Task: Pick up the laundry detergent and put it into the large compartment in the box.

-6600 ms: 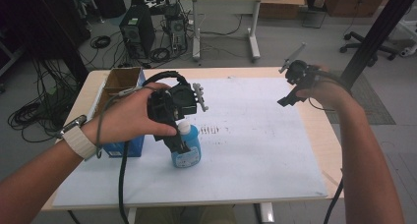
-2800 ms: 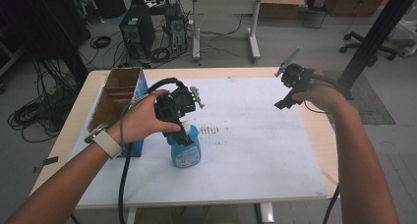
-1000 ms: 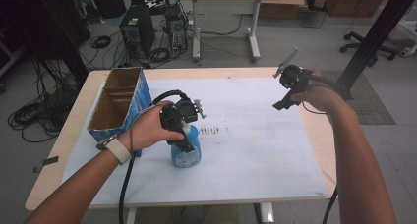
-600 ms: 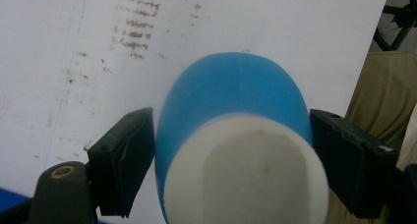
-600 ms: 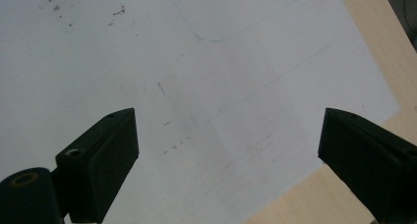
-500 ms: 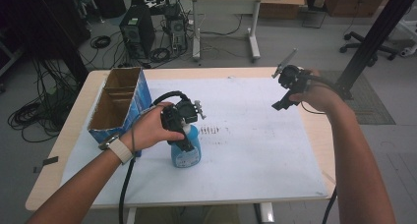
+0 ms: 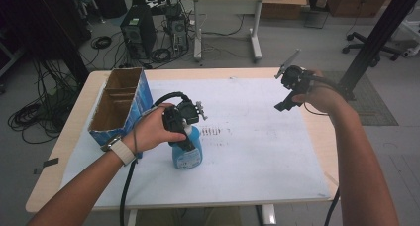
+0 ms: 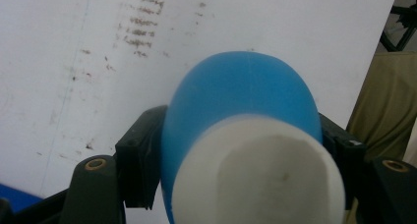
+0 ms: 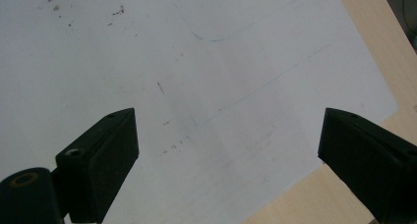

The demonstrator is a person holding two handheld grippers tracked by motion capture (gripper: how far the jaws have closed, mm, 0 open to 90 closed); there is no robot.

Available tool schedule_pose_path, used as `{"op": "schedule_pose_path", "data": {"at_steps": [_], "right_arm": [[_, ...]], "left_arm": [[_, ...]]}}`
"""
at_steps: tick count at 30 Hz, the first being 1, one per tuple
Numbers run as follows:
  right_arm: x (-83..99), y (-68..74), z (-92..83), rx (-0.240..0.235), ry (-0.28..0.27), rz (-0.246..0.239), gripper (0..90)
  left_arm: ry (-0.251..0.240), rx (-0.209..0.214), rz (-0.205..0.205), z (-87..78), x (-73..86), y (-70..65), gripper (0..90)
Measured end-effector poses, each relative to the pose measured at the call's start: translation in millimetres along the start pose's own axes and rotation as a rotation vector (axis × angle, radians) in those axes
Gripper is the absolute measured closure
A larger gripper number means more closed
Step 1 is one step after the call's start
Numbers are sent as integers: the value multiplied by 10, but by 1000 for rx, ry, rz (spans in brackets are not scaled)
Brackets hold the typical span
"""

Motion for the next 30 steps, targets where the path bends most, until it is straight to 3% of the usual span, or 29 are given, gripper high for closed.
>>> {"op": "schedule_pose_path", "data": {"at_steps": [30], "right_arm": [[14, 10, -26, 2, -11, -1, 83]], "left_arm": [[6, -2, 3, -10, -4, -2, 372]]}}
Point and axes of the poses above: each handheld gripper's, and its own axes: z roughly forward along the jaws, x roughly out of its underside, y roughly to its left, the point moved 9 cm from there along z, roughly forward along the jaws, and after that the axes turned 1 degree about z, right-handed, at the moved point
